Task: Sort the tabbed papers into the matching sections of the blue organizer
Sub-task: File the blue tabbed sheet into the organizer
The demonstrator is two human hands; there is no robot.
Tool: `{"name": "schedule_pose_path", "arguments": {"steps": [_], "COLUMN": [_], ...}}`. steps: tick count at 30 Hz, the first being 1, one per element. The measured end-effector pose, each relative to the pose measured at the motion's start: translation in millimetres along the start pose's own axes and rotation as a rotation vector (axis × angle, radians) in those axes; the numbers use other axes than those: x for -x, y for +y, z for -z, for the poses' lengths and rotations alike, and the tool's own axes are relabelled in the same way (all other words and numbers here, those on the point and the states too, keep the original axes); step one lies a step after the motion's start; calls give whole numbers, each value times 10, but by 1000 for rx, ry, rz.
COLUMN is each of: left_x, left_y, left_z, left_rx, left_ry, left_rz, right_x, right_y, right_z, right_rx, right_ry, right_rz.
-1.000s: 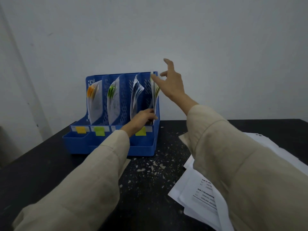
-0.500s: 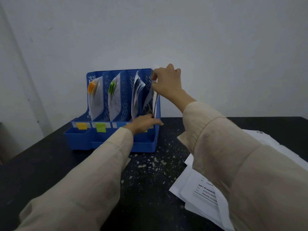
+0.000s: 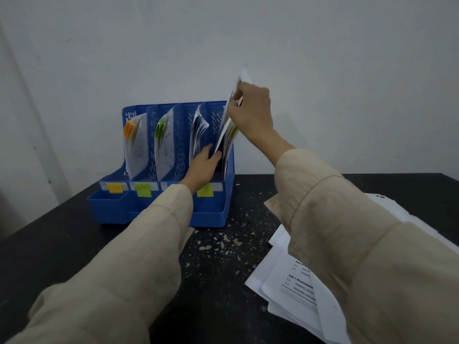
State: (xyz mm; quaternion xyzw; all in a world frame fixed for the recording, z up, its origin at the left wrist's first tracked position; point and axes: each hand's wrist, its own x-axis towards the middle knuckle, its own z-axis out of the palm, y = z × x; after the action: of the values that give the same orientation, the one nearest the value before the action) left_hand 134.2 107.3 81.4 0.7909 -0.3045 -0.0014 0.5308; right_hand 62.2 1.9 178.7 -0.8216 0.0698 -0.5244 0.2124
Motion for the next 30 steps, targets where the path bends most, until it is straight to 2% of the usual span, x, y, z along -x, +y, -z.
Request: {"name": "schedule_pose_path", "arguments": {"steps": [5, 10, 14, 16, 17, 20, 22, 30], "left_x": [33, 7, 28, 11, 11, -9, -22, -57], "left_y": [-71, -173, -72, -54, -31, -10, 32, 20], "left_z": [31, 9, -12, 2, 23, 25, -28, -179], "left_rx": [-55, -218, -148, -214, -166, -33, 26, -244], "left_ry": [64, -96, -191, -210, -217, -222, -297, -372], "left_rz": [-63, 43, 217, 210, 229, 110, 106, 209], "right_x": [71, 120, 136, 142, 141, 125, 109, 207], "right_y": [30, -11, -69, -101, -111, -117, -132, 19], "right_z": [-28, -93, -131, -124, -121, -137, -154, -243], "right_rx": [142, 306, 373, 386, 390, 401, 424, 513], "right_ry": [-128, -214, -243, -266, -279, -307, -315, -313], "right_rz": [1, 70, 114, 114, 113, 132, 153, 177]}}
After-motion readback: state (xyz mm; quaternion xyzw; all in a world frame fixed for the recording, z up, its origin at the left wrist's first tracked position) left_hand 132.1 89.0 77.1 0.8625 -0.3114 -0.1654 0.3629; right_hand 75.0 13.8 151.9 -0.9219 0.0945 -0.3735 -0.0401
